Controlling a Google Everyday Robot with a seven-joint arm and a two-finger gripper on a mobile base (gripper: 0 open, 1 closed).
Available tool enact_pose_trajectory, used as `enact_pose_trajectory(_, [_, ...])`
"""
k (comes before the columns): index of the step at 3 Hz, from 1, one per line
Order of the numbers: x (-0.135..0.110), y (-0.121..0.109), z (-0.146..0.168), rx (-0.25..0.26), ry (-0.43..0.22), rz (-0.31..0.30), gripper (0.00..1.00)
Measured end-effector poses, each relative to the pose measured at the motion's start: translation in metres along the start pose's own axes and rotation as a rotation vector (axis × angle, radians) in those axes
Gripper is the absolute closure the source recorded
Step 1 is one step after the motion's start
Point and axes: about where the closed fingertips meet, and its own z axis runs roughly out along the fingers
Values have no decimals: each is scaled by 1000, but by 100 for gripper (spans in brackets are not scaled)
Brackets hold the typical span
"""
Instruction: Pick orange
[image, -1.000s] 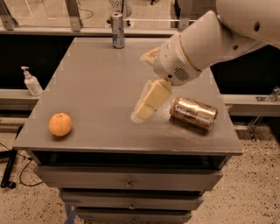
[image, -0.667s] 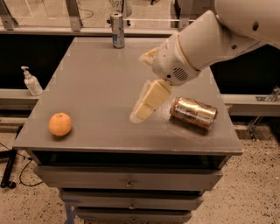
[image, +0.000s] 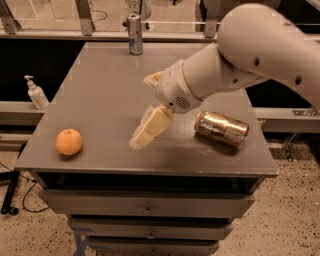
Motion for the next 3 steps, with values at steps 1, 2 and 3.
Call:
enact_pose_trajectory(1, [-5,-6,52,-22,-60,9,0])
enact_pose_trajectory(2, [-19,-7,94,-65,-105,24,0])
enact_pose_trajectory(3, [-34,-2,118,-118,-147,57,0])
